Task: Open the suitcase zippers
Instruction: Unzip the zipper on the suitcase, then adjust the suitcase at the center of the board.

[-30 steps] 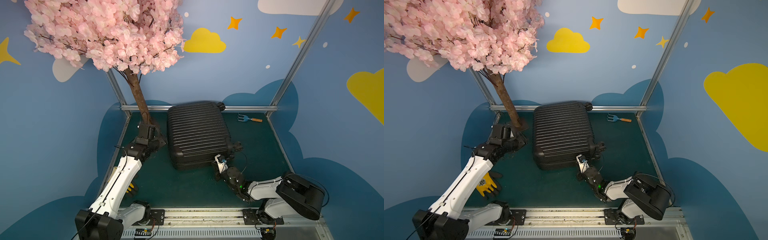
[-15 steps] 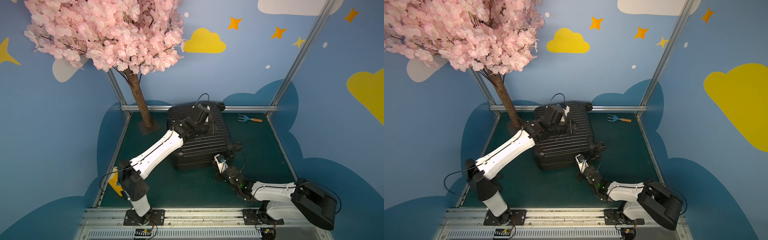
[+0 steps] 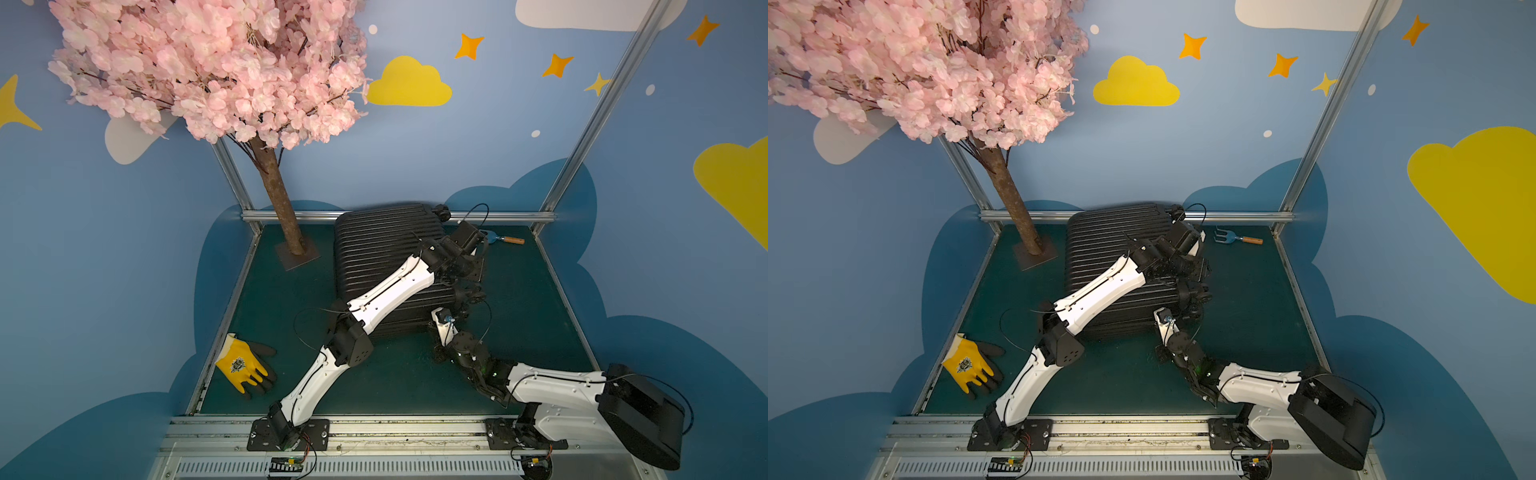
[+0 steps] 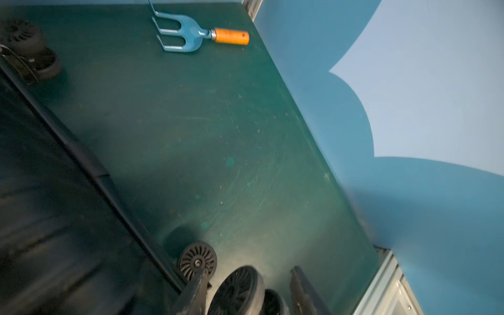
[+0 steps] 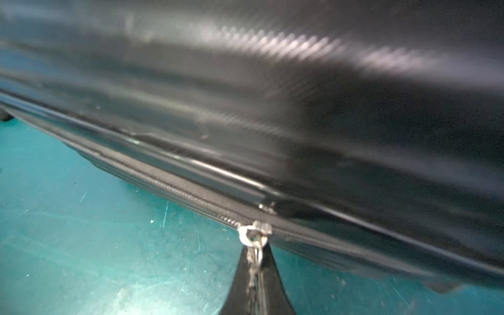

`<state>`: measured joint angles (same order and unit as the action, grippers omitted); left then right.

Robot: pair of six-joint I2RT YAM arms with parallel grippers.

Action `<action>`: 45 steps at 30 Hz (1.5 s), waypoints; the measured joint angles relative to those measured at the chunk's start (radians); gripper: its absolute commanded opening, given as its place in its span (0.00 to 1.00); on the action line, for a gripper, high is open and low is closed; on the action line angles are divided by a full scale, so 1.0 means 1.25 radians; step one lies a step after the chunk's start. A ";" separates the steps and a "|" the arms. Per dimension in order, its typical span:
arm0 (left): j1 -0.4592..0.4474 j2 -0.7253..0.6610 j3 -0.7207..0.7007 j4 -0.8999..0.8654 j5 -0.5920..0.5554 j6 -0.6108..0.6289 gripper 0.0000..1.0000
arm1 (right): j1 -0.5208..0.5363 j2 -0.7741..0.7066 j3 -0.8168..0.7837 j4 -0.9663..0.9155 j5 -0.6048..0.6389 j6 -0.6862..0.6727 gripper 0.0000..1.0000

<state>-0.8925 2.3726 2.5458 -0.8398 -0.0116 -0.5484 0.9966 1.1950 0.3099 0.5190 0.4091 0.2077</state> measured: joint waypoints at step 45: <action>0.036 -0.460 -0.569 -0.013 -0.234 -0.002 0.60 | -0.243 -0.075 -0.020 -0.064 -0.020 0.036 0.00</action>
<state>-0.8474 1.7977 1.8351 -0.8562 -0.3042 -0.5514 0.6933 1.1011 0.2848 0.4393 0.3836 0.2523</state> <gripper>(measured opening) 0.586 0.044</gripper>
